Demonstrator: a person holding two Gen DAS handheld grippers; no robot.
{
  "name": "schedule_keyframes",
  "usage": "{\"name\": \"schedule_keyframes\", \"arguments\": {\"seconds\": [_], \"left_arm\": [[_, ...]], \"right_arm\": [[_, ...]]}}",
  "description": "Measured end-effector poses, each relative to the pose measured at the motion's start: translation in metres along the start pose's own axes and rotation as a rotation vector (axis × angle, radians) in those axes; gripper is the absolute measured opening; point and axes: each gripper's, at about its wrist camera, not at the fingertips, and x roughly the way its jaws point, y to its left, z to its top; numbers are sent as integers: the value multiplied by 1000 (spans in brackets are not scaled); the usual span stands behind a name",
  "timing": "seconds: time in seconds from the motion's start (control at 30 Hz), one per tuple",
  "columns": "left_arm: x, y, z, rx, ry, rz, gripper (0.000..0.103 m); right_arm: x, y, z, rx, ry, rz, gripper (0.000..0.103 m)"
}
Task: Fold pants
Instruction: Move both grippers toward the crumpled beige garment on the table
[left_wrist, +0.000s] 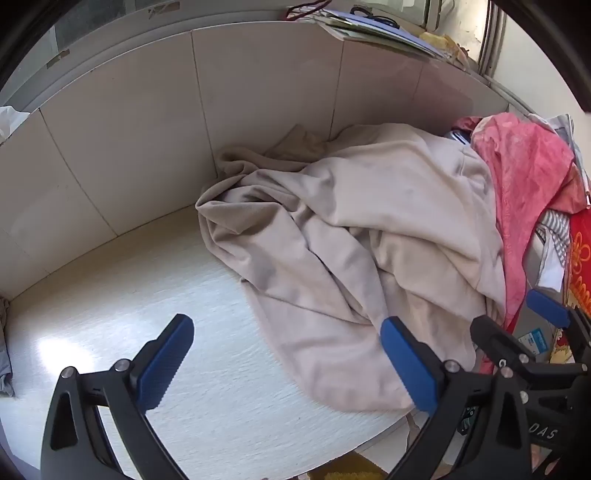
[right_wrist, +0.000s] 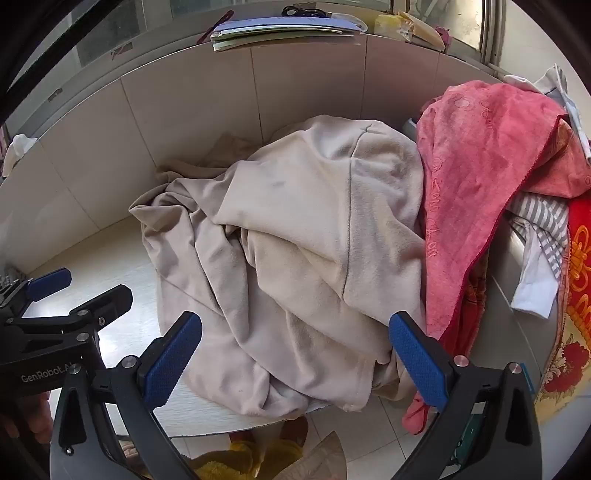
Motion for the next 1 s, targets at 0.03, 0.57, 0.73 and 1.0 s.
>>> {"name": "schedule_keyframes", "arguments": {"seconds": [0.03,0.57,0.73,1.0], "left_arm": [[0,0,0,1,1,-1,103],[4,1,-3,4,12,5,103],[6,1,-3,2,16,11,103],[8,3,-2,0,21,9,103]], "right_arm": [[0,0,0,1,0,1,103],[0,-1,2,-2,3,0,103],[0,-1,2,-2,3,-1,103],[2,0,2,-4,6,-2,103]]}}
